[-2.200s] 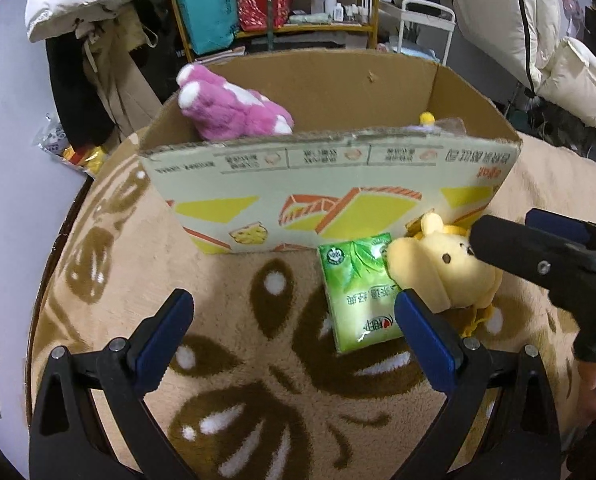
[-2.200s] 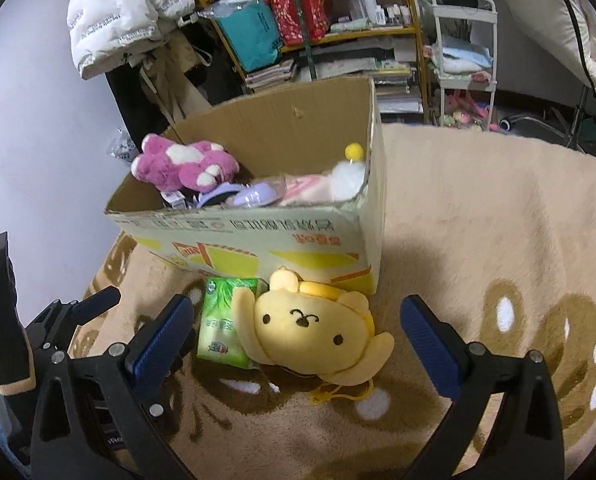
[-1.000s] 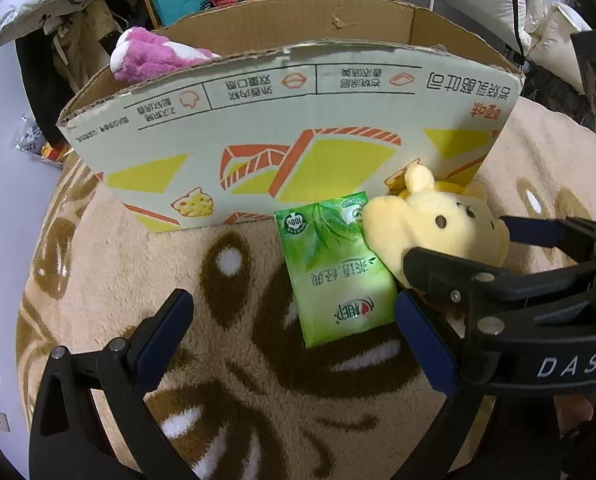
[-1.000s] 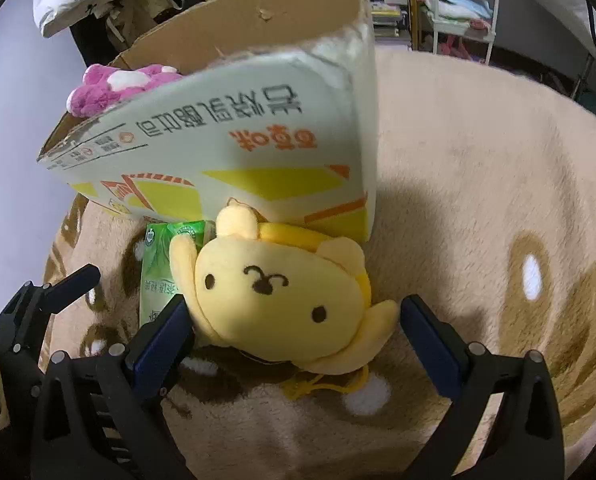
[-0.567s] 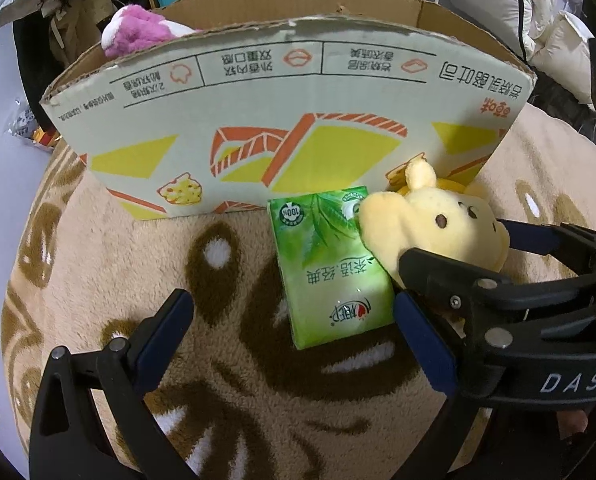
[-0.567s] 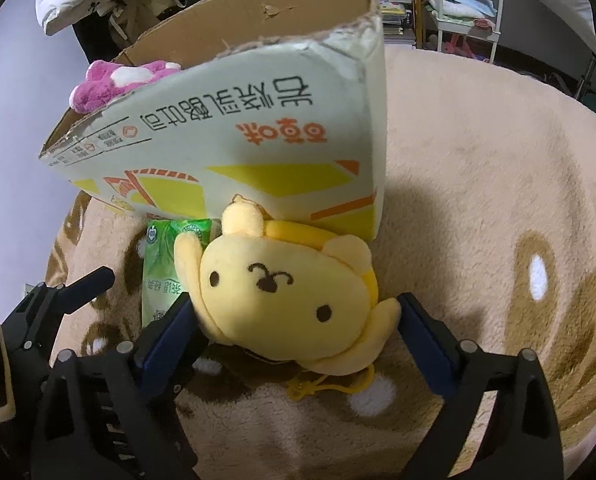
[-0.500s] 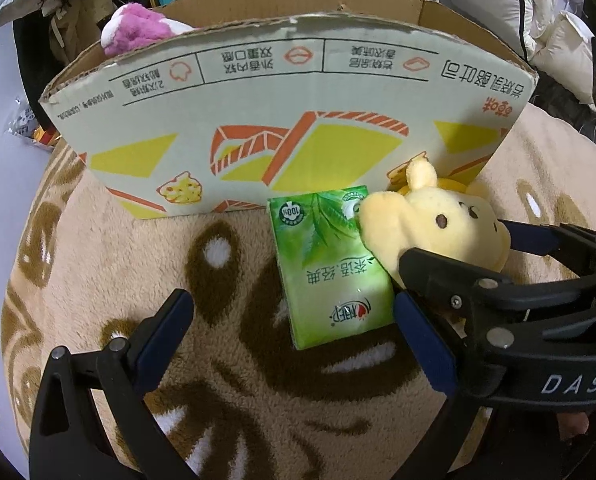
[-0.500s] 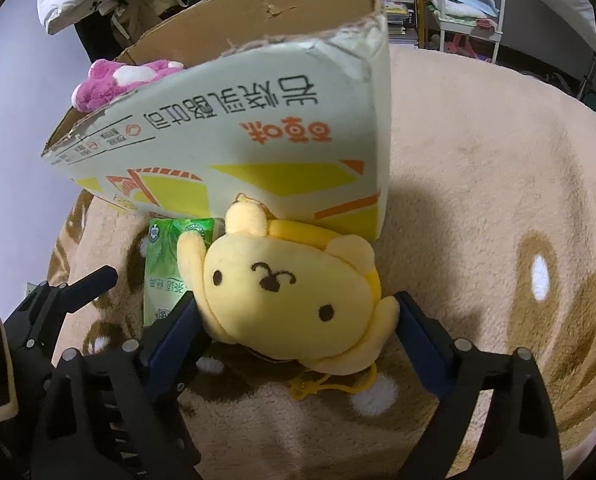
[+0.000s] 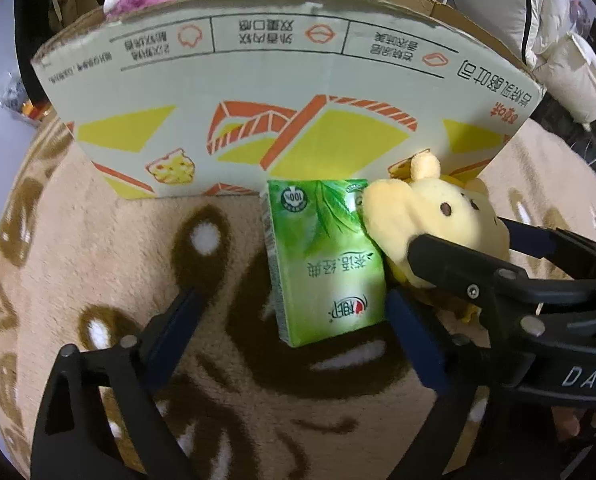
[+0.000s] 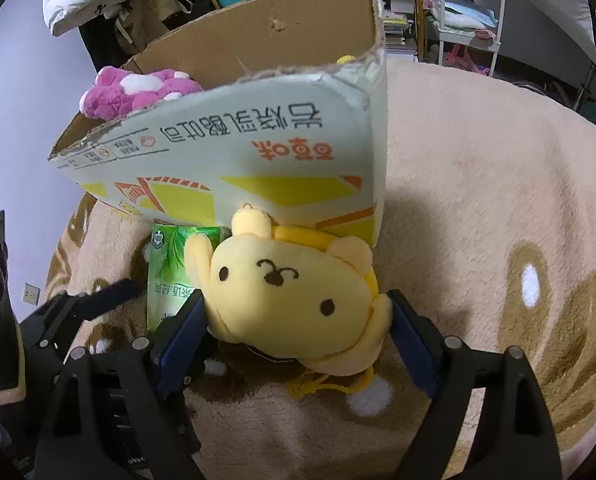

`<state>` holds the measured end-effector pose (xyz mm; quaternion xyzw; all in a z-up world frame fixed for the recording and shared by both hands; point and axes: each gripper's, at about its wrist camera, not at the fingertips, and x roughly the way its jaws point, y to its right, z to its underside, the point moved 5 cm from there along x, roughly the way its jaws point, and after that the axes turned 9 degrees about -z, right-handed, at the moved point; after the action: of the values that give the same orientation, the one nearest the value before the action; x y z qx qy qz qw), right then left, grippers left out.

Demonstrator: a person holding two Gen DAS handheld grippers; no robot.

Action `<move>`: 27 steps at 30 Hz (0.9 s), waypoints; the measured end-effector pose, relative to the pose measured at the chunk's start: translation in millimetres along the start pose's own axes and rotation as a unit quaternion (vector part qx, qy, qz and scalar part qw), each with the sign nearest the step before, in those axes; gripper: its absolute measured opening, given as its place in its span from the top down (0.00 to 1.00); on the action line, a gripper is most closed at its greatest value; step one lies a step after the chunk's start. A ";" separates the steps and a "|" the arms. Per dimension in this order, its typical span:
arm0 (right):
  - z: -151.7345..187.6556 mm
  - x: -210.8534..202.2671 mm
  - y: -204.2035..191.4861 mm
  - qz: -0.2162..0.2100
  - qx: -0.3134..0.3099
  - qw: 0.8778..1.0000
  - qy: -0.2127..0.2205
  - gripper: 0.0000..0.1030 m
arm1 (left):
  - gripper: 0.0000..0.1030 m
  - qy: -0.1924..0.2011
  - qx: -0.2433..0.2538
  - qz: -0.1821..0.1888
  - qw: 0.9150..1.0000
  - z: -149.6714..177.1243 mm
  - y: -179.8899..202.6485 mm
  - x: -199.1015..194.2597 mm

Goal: Organize soft objects
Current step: 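Grasp the yellow dog plush with the right tool while the left tool grasps the green tissue pack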

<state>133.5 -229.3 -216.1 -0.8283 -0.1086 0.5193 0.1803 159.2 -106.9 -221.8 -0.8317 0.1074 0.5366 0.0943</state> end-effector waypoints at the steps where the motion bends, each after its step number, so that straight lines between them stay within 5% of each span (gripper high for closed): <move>1: -0.7 -1.4 1.1 -0.001 0.002 1.000 0.001 0.11 | 0.12 0.000 -0.002 0.002 1.000 2.1 -0.8 -0.6; 10: -5.3 -12.7 11.0 -0.007 0.023 1.000 0.011 0.11 | 0.24 -0.003 -0.004 0.017 1.000 10.1 -4.1 0.5; 19: -5.3 -15.6 11.7 -0.005 0.022 1.000 0.013 0.11 | 0.25 -0.005 -0.019 0.036 0.999 5.9 -5.7 -9.5; 25: -5.2 -14.6 13.2 -0.003 0.020 1.000 0.010 0.11 | 0.26 -0.014 -0.005 0.003 1.000 9.6 -9.7 -3.3; 27: -4.9 -14.4 13.1 -0.003 0.020 1.000 0.010 0.11 | 0.36 -0.016 -0.004 -0.010 1.000 11.0 -12.8 -0.8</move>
<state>131.6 -247.4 -207.7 -0.8294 -0.0985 0.5125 0.1991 152.8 -91.5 -225.1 -0.8246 0.0952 0.5490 0.0976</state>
